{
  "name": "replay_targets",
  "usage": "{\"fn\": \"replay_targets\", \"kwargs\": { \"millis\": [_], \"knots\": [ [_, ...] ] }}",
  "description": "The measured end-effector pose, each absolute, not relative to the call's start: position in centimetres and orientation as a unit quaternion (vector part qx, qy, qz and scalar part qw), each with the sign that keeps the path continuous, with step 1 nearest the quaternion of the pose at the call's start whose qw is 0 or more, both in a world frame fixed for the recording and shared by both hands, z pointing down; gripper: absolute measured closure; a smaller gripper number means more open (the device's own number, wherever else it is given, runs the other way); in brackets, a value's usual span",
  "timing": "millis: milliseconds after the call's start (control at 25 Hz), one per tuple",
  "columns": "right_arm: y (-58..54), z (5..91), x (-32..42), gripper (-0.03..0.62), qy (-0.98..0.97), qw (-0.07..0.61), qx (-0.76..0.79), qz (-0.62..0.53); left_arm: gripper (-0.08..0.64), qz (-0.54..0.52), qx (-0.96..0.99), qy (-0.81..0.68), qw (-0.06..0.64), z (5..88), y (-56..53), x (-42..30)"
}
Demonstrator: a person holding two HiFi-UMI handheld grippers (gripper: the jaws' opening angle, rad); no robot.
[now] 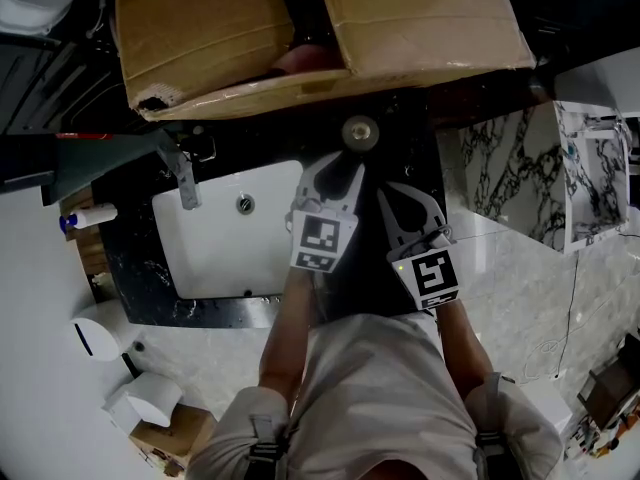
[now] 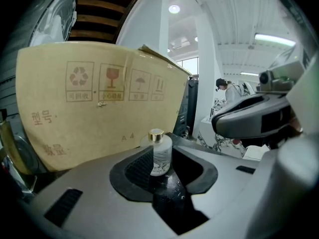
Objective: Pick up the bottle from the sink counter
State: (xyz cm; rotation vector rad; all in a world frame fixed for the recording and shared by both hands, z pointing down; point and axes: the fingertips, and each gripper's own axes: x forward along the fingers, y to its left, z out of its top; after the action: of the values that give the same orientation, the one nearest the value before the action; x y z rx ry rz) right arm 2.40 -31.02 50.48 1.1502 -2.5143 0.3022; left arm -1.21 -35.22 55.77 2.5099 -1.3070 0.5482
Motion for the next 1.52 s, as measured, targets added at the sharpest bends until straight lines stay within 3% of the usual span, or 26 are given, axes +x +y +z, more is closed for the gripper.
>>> {"fn": "replay_targets", "kwargs": {
  "millis": [560, 1520],
  "knots": [
    [-31.3, 52.2, 2.7, 0.597, -0.886, 0.191, 0.405, 0.121, 0.321, 0.207, 0.861, -0.441, 0.148, 59.0, -37.0, -1.1],
    [-31.3, 53.2, 4.6, 0.597, -0.877, 0.199, 0.417, 0.132, 0.242, 0.205, 0.869, -0.424, 0.152, 60.9, -40.3, 1.3]
  ]
}}
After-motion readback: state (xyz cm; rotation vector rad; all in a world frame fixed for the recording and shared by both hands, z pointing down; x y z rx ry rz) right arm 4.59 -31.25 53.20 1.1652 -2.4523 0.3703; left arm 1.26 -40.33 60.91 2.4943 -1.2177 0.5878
